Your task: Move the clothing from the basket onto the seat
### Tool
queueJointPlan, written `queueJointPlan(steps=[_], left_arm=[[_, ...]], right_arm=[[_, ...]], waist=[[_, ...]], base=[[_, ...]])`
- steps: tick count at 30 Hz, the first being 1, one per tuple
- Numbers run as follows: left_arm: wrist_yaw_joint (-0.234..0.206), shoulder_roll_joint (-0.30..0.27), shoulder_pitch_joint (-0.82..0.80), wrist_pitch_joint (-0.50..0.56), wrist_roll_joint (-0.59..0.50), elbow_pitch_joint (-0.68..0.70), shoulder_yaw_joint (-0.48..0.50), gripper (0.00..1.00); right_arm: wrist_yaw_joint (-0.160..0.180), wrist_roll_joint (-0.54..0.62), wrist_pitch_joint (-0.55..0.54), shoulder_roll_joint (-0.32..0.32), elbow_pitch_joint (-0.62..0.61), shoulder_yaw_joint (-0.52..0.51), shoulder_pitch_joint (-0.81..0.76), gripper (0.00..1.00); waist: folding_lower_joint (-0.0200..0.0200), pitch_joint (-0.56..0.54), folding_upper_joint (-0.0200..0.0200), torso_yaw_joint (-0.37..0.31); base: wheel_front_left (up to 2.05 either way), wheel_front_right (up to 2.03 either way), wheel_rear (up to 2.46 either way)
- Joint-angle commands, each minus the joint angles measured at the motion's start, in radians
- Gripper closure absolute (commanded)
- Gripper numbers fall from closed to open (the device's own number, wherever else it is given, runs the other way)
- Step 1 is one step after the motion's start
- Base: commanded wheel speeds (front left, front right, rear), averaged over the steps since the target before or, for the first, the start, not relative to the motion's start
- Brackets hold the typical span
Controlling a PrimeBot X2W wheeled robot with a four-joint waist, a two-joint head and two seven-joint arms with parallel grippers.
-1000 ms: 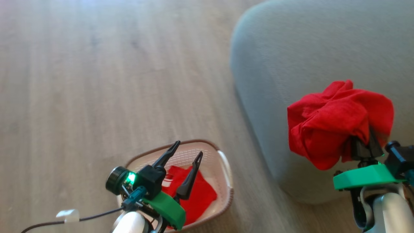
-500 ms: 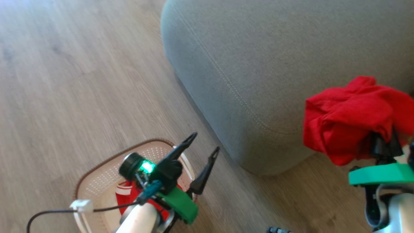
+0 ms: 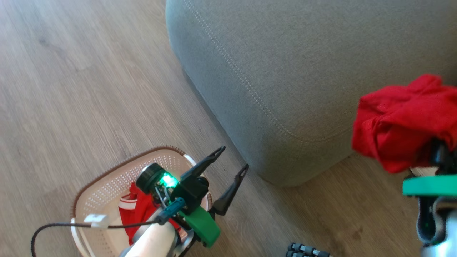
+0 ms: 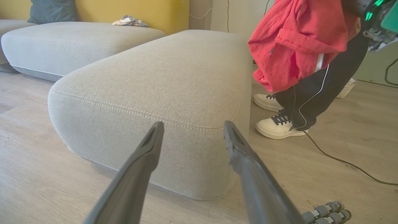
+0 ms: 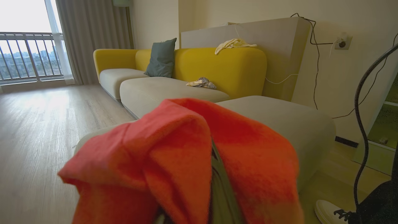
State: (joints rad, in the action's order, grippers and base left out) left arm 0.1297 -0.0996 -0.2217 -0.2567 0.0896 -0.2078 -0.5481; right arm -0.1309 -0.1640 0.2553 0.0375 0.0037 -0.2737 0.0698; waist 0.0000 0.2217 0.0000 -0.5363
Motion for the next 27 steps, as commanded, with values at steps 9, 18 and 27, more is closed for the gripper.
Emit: queueJointPlan(steps=[9,18,27], left_arm=[[0.001,-0.055,-0.067,-0.005,-0.023,0.055,0.027,0.0],[0.001,-0.139,-0.14,-0.005,-0.03,0.078,-0.005,0.0],[0.001,-0.169,-0.189,-0.005,-0.025,0.103,-0.011,0.0]], right_arm=[[0.0,0.064,0.006,0.013,-0.064,-0.054,0.294,1.0],[0.0,0.082,0.006,0.088,-0.003,-0.094,0.593,1.0],[0.0,0.053,0.006,0.212,0.322,-0.156,0.858,1.0]], waist=[[0.0,0.122,0.0,0.054],[0.0,0.281,0.0,0.133],[0.0,0.38,0.0,0.21]], base=[[0.0,0.0,0.0],[0.0,0.0,0.0],[0.0,0.0,0.0]])
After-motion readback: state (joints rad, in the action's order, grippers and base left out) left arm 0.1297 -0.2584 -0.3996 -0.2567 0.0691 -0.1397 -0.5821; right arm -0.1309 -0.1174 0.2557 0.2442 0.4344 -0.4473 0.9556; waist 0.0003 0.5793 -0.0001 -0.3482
